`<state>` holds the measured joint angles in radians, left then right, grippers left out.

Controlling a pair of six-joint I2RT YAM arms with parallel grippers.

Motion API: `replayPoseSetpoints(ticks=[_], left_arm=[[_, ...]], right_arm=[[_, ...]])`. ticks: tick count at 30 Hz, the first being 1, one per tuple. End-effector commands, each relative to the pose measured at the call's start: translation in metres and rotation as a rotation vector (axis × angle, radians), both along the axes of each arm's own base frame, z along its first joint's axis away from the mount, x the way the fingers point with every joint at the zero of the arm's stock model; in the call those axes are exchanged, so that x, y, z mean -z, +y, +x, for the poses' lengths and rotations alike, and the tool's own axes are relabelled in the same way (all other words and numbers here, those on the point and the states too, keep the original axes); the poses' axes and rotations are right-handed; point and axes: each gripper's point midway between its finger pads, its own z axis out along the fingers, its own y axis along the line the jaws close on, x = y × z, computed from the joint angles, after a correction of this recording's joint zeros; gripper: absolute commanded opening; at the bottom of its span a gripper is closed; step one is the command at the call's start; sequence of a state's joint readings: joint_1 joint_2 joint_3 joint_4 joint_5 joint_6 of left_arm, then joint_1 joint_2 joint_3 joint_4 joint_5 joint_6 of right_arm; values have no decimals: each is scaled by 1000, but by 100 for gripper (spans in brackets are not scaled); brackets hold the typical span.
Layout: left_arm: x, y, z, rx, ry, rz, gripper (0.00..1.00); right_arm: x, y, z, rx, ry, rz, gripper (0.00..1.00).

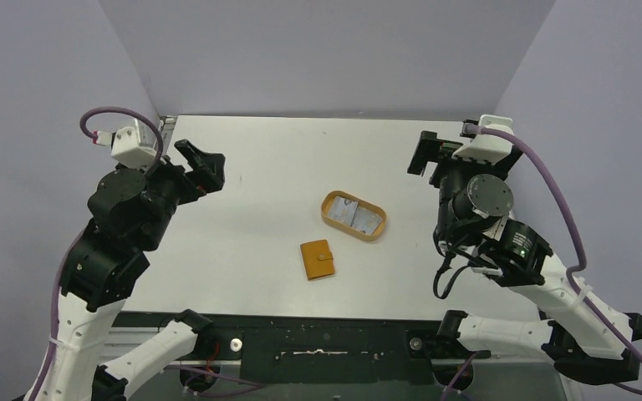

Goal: Put the credit cards into the card holder
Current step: Reset both arms

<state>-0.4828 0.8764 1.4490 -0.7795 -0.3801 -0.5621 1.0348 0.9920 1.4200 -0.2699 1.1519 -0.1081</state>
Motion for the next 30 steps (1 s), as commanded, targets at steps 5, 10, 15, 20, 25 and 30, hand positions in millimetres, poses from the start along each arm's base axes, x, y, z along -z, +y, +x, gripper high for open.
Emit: replayPoseSetpoints(ticks=[5, 10, 15, 20, 25, 30], left_arm=[[-14, 12, -10, 45, -145, 220, 97], [-21, -8, -17, 154, -300, 168, 97], [-28, -16, -20, 206, -231, 162, 97], [-32, -16, -19, 226, -143, 231, 97], [-63, -12, -16, 191, -217, 222, 97], [-107, -8, -12, 139, -278, 214, 97]], right_arm=[[14, -26, -24, -50, 14, 153, 100], [12, -19, -28, -157, -2, 170, 100], [7, -16, -33, -249, -83, 177, 100], [11, -17, -27, -182, -52, 121, 100], [-4, -6, -17, -161, -60, 74, 100], [-50, 11, -9, -188, -118, 87, 100]])
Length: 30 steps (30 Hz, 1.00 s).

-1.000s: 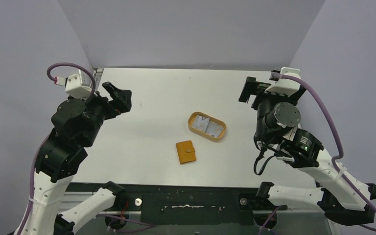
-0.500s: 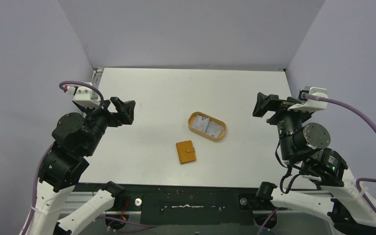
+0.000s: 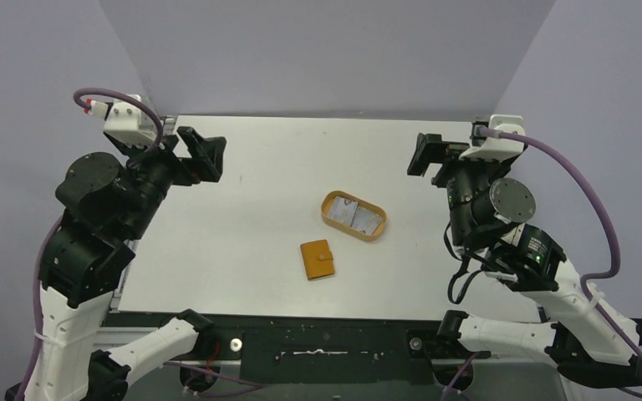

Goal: Put the credit cards into the card holder
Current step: Reset both arms

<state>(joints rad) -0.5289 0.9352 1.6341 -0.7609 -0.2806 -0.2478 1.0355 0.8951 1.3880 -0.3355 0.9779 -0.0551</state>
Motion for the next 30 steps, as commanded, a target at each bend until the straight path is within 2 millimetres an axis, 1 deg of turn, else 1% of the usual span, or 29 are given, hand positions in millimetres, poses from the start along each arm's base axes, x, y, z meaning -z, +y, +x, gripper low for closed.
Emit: replayPoseSetpoints(ticks=[1, 2, 4, 6, 7, 9, 11, 12, 14, 15, 17, 19, 20, 21, 23, 24, 30], left_arm=[[-54, 6, -2, -32, -117, -30, 97], [-58, 5, -1, -34, -120, -31, 97], [-59, 5, 2, -51, -120, -32, 97], [-50, 8, 7, -95, -92, -16, 97], [-44, 12, 10, -133, -71, -3, 97], [-29, 26, 14, -234, -18, 9, 97], [-18, 35, 16, -301, 13, 9, 97], [-14, 36, 18, -313, 24, 15, 97], [-7, 31, 20, -292, 41, 25, 97], [-4, 26, 20, -272, 49, 30, 97], [1, 21, 21, -250, 62, 31, 97], [4, 22, 20, -253, 69, 18, 97], [5, 23, 19, -255, 65, 10, 97], [6, 24, 18, -255, 62, 4, 97], [9, 23, 16, -247, 63, 4, 97], [9, 24, 15, -245, 64, 6, 97], [15, 18, 16, -218, 79, 7, 97]], right_arm=[[-55, 11, 5, -11, -93, 59, 100], [-60, 11, 7, 8, -98, 69, 100], [-61, -2, 12, 158, -90, 104, 100], [-56, -8, 17, 303, -60, 77, 100], [-52, -10, 19, 358, -41, 47, 100], [-45, -7, 22, 415, -21, 60, 100], [-40, 1, 27, 416, -12, 53, 100], [-36, 4, 30, 418, -6, 54, 100], [-30, 8, 36, 412, 0, 78, 100], [-25, 7, 39, 400, 23, 41, 100], [-14, 2, 52, 346, 61, 90, 100], [2, -11, 69, 297, 130, 202, 100], [10, -15, 75, 270, 156, 231, 100], [11, -17, 74, 250, 149, 245, 100], [14, -13, 70, 185, 127, 243, 100], [13, -15, 67, 168, 107, 246, 100], [9, -26, 56, 155, 43, 249, 100]])
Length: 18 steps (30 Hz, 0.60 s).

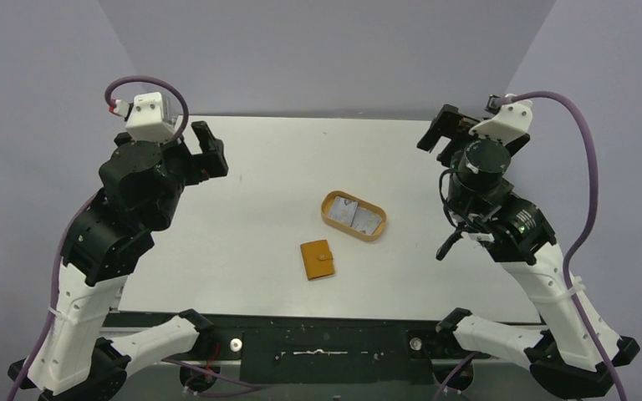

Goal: Put the credit cards into the card holder
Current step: Reset both arms

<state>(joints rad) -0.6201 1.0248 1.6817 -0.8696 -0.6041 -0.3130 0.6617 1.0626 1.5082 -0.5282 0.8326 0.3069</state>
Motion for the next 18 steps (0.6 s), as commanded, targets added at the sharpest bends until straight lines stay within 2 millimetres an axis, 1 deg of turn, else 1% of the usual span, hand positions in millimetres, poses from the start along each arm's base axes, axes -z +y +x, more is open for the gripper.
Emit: replayPoseSetpoints(ticks=[1, 6, 13, 18], left_arm=[[-9, -5, -1, 24, -37, -47, 97], [-10, -8, -2, 44, -38, -49, 97], [-7, -13, -2, 70, -35, -52, 97], [-3, -16, -1, 75, -24, -58, 97]], right_arm=[[-15, 6, -4, -56, -70, 64, 100], [-12, 9, -5, -93, -88, 38, 100], [-11, 28, -11, -248, -151, 5, 100], [-9, 28, -14, -262, -161, 5, 100]])
